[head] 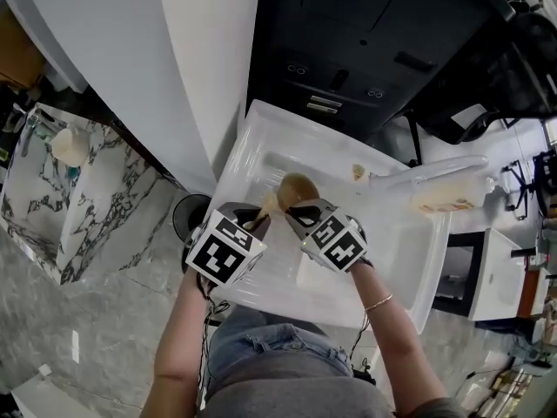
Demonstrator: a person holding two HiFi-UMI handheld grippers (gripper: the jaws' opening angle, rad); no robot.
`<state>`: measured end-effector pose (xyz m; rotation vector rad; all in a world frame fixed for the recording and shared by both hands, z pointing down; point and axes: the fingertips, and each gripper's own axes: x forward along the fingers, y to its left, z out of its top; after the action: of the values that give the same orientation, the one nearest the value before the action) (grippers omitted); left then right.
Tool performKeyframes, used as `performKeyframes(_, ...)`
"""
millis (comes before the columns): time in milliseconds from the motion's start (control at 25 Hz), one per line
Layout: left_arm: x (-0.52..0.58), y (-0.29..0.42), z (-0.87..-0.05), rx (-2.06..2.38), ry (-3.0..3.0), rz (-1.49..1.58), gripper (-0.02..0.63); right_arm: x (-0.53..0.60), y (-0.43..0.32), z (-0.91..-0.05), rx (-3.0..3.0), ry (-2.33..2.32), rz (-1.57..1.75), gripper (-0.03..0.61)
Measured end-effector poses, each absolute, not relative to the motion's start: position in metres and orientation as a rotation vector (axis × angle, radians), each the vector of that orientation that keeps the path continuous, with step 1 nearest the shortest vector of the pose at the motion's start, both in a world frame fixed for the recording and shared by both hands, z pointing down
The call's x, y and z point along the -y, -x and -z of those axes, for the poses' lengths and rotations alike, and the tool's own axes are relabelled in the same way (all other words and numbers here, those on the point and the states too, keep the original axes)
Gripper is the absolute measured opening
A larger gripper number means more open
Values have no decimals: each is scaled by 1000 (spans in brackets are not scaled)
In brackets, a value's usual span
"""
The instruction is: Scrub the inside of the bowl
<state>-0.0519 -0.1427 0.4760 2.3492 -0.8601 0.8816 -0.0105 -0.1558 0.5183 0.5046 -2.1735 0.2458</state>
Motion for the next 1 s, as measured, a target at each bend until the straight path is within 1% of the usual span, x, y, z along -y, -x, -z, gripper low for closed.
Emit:
performKeyframes(280, 151, 59, -480, 853, -2340, -857, 46, 167, 22, -530, 2072, -440, -87, 23)
performKeyframes(1000, 158, 76, -488, 853, -2308, -821, 46, 172, 32, -546, 1969, -407, 58, 25)
